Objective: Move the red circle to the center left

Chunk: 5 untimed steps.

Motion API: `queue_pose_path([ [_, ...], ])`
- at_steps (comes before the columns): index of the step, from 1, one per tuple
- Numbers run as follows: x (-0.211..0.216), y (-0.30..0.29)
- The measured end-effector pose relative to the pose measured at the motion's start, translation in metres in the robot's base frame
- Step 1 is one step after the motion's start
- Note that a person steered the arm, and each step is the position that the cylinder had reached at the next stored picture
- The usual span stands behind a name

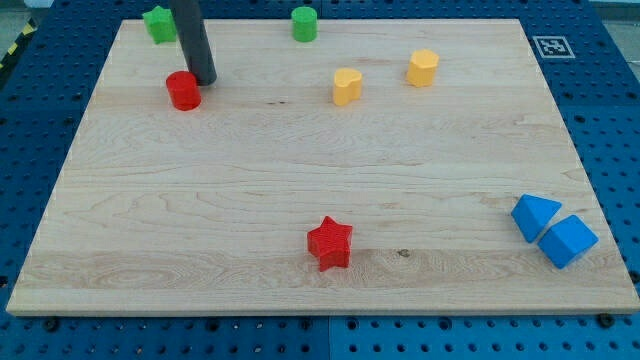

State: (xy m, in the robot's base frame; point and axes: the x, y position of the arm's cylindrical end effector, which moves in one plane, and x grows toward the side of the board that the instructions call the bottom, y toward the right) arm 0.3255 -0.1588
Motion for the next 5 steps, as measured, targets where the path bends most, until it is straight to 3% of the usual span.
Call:
queue_pose_path([
  [3,0.052,0.012],
  [5,0.036,-0.004],
])
